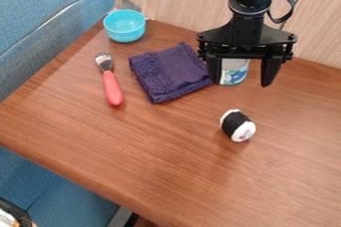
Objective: Move the violet cloth next to the can jo next to the sushi
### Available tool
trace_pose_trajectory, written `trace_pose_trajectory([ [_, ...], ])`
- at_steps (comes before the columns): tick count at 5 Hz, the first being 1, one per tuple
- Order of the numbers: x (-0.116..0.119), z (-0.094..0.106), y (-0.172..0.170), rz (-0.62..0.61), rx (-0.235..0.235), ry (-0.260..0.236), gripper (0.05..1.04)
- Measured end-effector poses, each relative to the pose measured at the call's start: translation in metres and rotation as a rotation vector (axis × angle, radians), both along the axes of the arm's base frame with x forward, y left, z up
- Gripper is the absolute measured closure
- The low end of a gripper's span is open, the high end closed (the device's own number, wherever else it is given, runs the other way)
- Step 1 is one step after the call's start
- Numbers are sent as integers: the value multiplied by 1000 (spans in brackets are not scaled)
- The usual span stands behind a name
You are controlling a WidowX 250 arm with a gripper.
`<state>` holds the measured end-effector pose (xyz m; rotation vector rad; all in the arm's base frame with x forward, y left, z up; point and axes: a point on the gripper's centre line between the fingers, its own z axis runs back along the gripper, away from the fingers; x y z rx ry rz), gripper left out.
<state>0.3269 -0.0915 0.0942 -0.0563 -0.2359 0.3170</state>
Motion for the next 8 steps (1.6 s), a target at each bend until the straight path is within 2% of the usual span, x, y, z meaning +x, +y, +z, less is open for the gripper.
trace_pose_trajectory([
  [1, -3, -12, 0, -2, 7, 37, 83],
  [2, -2, -14, 25, 45, 0, 61, 83],
  [3, -6, -14, 48, 71, 55, 72, 83],
  [5, 3, -13, 98, 162, 108, 49, 83],
  [6, 11, -28, 118, 186, 125, 59, 83],
  [8, 38, -50, 132, 178, 59, 31, 83],
])
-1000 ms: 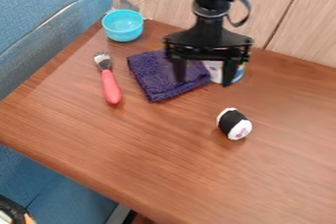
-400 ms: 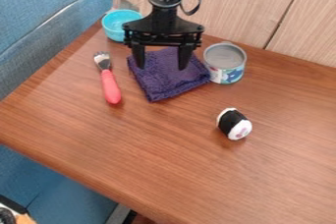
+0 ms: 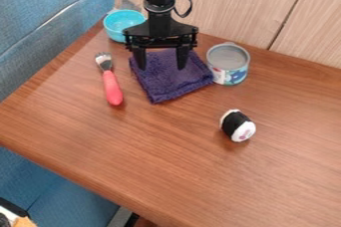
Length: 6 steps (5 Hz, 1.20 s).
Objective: Move the violet cloth next to the can jo next to the sushi
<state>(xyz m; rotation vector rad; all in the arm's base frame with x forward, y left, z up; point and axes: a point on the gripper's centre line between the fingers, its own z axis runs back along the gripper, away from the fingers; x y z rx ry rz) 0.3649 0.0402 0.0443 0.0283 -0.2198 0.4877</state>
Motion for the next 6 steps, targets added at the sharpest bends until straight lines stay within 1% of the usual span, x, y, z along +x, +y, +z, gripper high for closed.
trace_pose_trajectory([
  [1, 10, -14, -4, -17, -31, -13, 83],
  [3, 20, -24, -7, -43, -50, -12, 82],
  [4, 9, -27, -17, -66, -30, 24, 83],
  [5, -12, -27, -28, -95, -17, 54, 84],
  [6, -40, -26, -44, -132, -16, 79, 84],
])
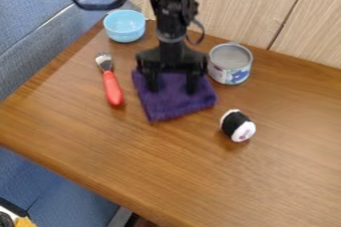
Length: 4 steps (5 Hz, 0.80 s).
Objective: Move the violet cloth next to the can jo next to the sushi
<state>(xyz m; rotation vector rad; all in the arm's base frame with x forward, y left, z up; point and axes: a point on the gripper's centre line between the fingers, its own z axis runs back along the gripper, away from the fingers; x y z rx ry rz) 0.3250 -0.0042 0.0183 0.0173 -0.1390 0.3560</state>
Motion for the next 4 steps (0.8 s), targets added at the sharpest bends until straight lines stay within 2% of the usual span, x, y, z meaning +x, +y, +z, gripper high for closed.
trace_pose_trajectory([
  [1, -18, -1, -10, -22, -12, 1, 84],
  [4, -69, -6, -34, -65, -13, 51, 83],
])
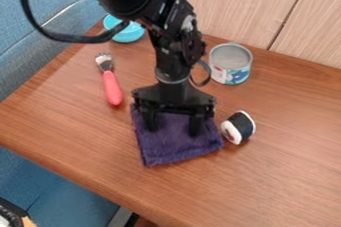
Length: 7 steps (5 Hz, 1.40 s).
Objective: Move the violet cloth next to the can jo next to the sushi
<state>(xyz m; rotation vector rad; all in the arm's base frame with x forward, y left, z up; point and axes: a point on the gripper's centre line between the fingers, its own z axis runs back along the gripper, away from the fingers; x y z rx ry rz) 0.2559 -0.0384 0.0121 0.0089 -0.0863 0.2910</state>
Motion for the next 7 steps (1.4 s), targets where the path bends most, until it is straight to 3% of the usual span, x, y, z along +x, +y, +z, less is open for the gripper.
trace_pose_trajectory([
  [4, -15, 8, -14, -68, 39, 28, 83],
  [5, -11, 28, -16, -69, 57, -10, 83],
  [6, -5, 54, -19, -56, 47, -86, 83],
  [7, 3, 68, -25, -80, 30, -134, 83],
])
